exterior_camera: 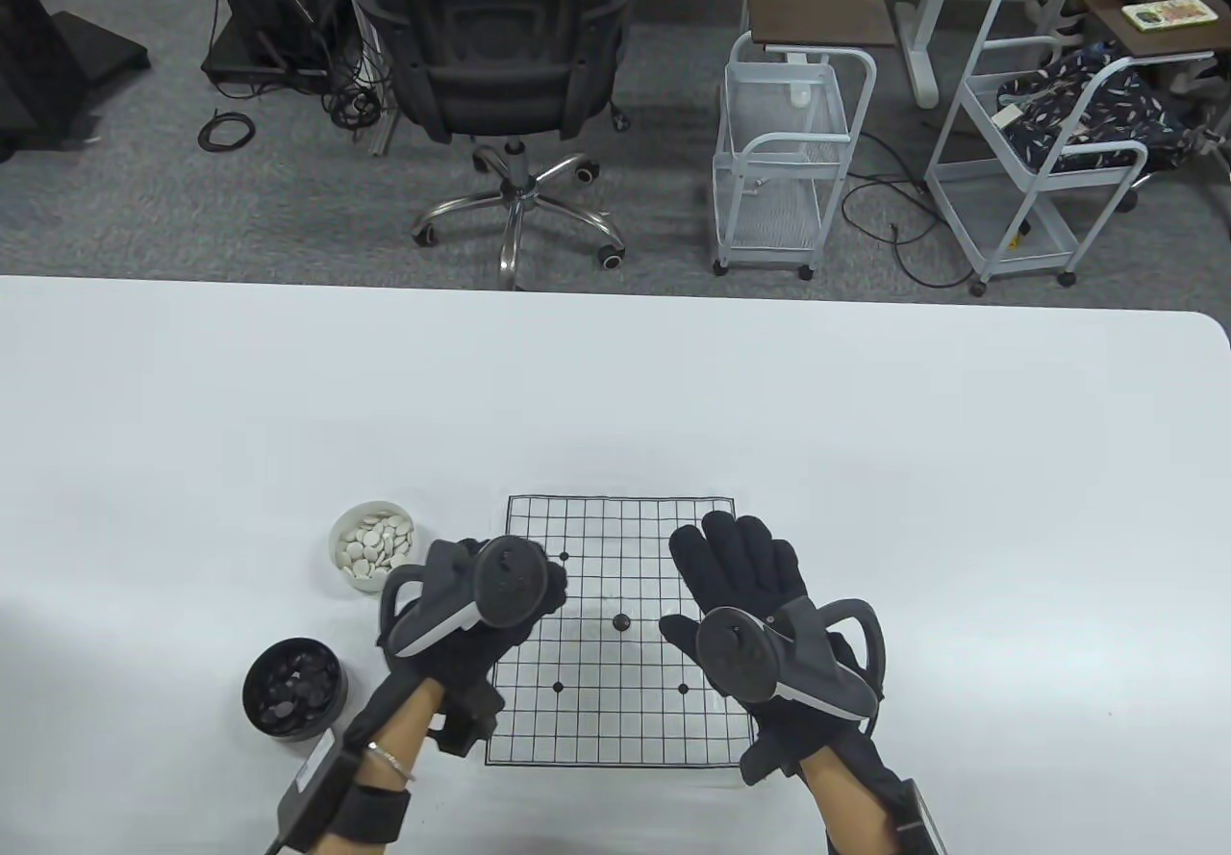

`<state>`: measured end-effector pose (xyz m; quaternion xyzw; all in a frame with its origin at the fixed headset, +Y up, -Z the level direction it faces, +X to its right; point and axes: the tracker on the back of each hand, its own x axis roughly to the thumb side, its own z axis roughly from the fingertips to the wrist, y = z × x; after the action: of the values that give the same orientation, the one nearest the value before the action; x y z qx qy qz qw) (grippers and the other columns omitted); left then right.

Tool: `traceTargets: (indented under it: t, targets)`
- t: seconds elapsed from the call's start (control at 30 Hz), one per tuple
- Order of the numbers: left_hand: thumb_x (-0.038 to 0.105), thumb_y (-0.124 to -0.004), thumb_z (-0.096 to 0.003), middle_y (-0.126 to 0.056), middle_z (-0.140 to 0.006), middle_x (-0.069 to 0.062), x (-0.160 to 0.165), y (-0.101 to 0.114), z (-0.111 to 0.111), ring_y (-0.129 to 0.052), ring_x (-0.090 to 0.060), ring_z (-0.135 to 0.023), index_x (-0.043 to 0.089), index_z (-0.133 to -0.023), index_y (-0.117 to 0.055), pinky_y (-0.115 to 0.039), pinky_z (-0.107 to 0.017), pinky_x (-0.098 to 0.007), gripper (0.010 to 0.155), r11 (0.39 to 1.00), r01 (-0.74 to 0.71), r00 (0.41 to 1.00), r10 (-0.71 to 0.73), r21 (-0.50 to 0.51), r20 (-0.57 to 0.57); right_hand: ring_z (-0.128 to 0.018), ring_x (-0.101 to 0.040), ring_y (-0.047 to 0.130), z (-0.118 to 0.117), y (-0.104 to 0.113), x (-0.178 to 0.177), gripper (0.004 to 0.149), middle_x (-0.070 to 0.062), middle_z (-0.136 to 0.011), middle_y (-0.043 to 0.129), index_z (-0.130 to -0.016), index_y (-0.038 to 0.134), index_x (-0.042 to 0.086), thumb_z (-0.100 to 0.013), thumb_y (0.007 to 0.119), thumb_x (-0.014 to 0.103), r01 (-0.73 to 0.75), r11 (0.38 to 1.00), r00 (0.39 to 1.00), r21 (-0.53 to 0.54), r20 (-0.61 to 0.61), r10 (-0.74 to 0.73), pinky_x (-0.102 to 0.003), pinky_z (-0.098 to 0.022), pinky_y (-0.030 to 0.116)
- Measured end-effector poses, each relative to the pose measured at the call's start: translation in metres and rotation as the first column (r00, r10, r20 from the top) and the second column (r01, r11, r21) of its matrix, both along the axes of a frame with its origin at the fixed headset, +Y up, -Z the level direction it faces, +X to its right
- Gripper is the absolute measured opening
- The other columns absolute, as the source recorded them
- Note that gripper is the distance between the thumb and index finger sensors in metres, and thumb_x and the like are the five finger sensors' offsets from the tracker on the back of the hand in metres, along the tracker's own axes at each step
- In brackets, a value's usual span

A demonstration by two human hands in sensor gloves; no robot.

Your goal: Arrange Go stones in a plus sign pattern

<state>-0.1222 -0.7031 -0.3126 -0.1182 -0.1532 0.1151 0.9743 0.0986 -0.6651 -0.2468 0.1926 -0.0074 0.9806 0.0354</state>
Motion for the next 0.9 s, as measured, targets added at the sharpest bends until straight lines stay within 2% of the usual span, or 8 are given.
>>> traceTargets:
  t: [0.13,0.3,0.47,0.6,0.9]
  targets:
    - [0.048,-0.065,-0.0495,-0.071,-0.111,0.004,0.032,-0.027,-0.021,-0.069,-0.029,-0.107,0.033,-0.083,-0.085,-0.05,-0.081,-0.062,0.042,0.992,-0.05,0.998,0.046,-0.114,-0.042,-0.11,-0.052,0.032,0.002,0.001,0.0,0.076,-0.023,-0.12,0.028,-0.117,0.019,0.016,-0.058,0.046,0.056,0.002,1.0,1.0,0.008,-0.006,-0.002,-0.058,-0.077,0.034]
    - [0.049,-0.069,-0.0473,-0.073,-0.109,0.004,0.052,-0.051,-0.033,-0.065,-0.034,-0.109,0.031,-0.078,-0.089,-0.048,-0.08,-0.064,0.041,0.981,-0.077,0.993,0.059,-0.177,-0.103,-0.11,-0.051,0.033,0.001,0.001,0.0,0.076,-0.023,-0.12,0.028,-0.117,0.019,0.016,-0.058,0.046,0.056,0.009,1.0,1.0,0.01,-0.017,-0.009,-0.058,-0.077,0.034]
    - [0.051,-0.072,-0.0448,-0.07,-0.109,0.007,0.061,-0.057,-0.03,-0.057,-0.035,-0.112,0.033,-0.075,-0.09,-0.044,-0.08,-0.066,0.039,0.99,0.025,0.995,-0.037,-0.136,-0.087,-0.11,-0.051,0.033,0.001,0.001,0.001,0.076,-0.023,-0.12,0.028,-0.117,0.019,0.016,-0.058,0.046,0.056,0.013,1.0,1.0,0.012,-0.019,-0.013,-0.058,-0.077,0.035]
    - [0.052,-0.073,-0.0433,-0.069,-0.11,0.01,0.064,-0.058,-0.027,-0.057,-0.033,-0.113,0.036,-0.075,-0.088,-0.042,-0.08,-0.066,0.038,0.99,0.058,0.997,-0.063,-0.129,-0.033,-0.11,-0.052,0.033,0.002,0.001,0.0,0.076,-0.023,-0.12,0.029,-0.117,0.02,0.016,-0.058,0.046,0.056,0.014,1.0,1.0,0.012,-0.019,-0.013,-0.058,-0.077,0.035]
    - [0.053,-0.072,-0.0427,-0.061,-0.112,0.011,0.067,-0.062,-0.023,-0.052,-0.032,-0.114,0.041,-0.075,-0.08,-0.041,-0.081,-0.065,0.036,0.986,0.119,0.992,-0.122,-0.115,-0.017,-0.11,-0.052,0.033,0.002,0.002,0.001,0.076,-0.023,-0.12,0.029,-0.117,0.02,0.016,-0.058,0.047,0.056,0.014,1.0,1.0,0.009,-0.014,-0.014,-0.058,-0.077,0.035]
